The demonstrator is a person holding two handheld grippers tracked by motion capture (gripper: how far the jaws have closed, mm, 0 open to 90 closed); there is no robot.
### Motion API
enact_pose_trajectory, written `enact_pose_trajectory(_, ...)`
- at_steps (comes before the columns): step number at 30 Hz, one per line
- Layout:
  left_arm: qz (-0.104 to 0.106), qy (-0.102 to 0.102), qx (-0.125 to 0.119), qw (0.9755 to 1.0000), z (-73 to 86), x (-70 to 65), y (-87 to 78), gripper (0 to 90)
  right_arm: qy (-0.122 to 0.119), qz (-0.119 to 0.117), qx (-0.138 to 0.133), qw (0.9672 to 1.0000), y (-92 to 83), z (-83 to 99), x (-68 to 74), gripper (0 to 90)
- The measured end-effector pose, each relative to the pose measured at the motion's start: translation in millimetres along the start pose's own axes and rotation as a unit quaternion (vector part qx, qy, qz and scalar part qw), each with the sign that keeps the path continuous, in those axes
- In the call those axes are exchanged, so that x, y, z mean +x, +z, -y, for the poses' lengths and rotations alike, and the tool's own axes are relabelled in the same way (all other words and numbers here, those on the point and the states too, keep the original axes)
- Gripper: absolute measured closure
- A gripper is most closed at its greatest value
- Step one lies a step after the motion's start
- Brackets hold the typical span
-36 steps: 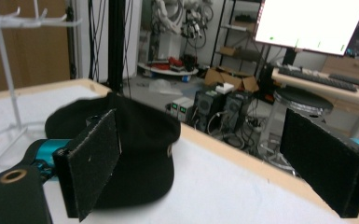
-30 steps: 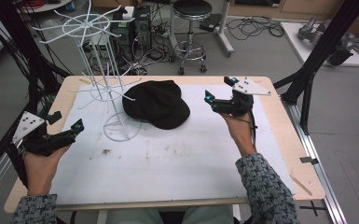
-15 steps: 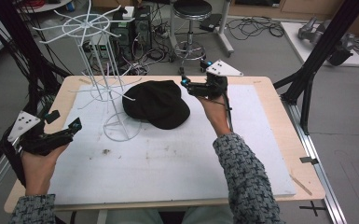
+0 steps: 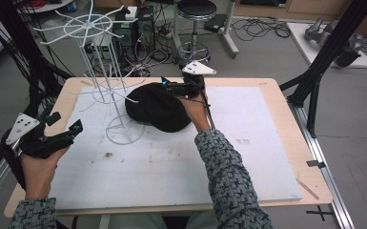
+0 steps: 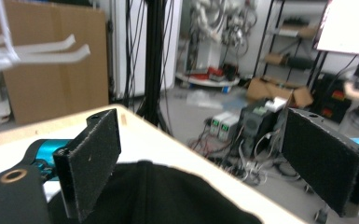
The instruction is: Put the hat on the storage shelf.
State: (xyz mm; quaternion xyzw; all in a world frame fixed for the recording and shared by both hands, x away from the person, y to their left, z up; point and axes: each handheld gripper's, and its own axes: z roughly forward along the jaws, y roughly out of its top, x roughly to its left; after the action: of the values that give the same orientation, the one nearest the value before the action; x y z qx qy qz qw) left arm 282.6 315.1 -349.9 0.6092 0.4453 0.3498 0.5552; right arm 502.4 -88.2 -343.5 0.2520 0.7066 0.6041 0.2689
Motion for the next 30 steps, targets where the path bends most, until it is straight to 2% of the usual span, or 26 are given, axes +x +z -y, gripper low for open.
enact_pose_trajectory(1, 0.001, 0.000, -0.002, 1.0000, -0.7, -0.4, -0.9, 17.4, 0.002, -0.007, 0.013, 0.9999, 9.8, 7.8, 1.5, 13.4)
enact_pose_trajectory(4, 0.001, 0.001, -0.005, 1.0000, -1.7, -0.5, -1.8, 17.4, 0.008, -0.019, 0.028, 0.9994, 20.0, 18.3, 3.9, 14.9)
enact_pose_trajectory(11, 0.007, -0.005, -0.007, 0.9999, -1.0, 0.2, -1.3, 17.4, 0.022, -0.045, 0.074, 0.9960, 36.8, 39.8, 8.5, 16.1)
enact_pose_trajectory(12, 0.007, -0.005, -0.007, 0.9999, -1.0, 0.2, -1.3, 17.4, 0.022, -0.045, 0.074, 0.9960, 36.8, 39.8, 8.5, 16.1)
enact_pose_trajectory(13, 0.009, -0.006, -0.007, 0.9999, -0.9, 0.0, -1.0, 17.4, 0.027, -0.051, 0.084, 0.9948, 39.7, 44.0, 8.7, 18.4)
enact_pose_trajectory(19, 0.011, -0.007, -0.006, 0.9999, -0.4, 0.3, -0.6, 17.4, 0.008, -0.046, 0.108, 0.9931, 42.9, 48.6, 8.4, 24.5)
enact_pose_trajectory(20, 0.011, -0.008, -0.007, 0.9999, -0.4, 0.3, -0.6, 17.4, 0.014, -0.048, 0.110, 0.9927, 43.2, 49.4, 8.4, 25.0)
enact_pose_trajectory(26, 0.010, -0.009, -0.009, 0.9999, -0.7, 0.3, -1.0, 17.4, 0.007, -0.050, 0.124, 0.9910, 45.6, 53.5, 8.3, 29.5)
enact_pose_trajectory(30, 0.010, -0.008, -0.007, 0.9999, -0.1, 1.0, -0.8, 17.4, -0.010, -0.054, 0.141, 0.9884, 47.1, 54.5, 10.5, 42.0)
